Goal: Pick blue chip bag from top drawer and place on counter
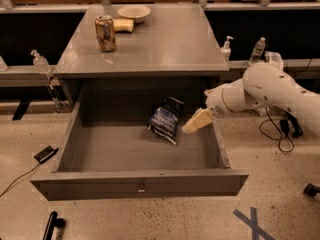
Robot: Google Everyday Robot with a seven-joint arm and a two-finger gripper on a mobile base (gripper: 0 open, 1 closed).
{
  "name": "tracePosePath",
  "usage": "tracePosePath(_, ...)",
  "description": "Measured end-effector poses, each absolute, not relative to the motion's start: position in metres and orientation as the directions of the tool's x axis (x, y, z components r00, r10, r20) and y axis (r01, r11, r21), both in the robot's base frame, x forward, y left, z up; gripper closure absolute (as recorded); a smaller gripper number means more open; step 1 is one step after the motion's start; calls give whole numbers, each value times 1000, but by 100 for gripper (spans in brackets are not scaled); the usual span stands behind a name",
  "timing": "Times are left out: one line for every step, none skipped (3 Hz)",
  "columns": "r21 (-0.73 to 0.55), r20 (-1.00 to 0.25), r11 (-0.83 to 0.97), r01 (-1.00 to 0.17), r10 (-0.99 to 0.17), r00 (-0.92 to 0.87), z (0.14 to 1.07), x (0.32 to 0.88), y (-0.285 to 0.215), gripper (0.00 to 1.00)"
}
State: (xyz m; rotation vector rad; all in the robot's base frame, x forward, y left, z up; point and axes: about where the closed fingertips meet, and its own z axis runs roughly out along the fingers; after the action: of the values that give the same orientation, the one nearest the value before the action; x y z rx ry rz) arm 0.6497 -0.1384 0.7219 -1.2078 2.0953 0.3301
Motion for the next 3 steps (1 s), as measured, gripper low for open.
tracePosePath(-68, -693, 531, -845, -634, -343, 700, 653, -121, 0)
tracePosePath(-38, -731, 519, -854, -597, -330, 674, 670, -86, 0)
tracePosePath(-40, -752, 517, -855, -579, -316, 654, 686, -62, 0)
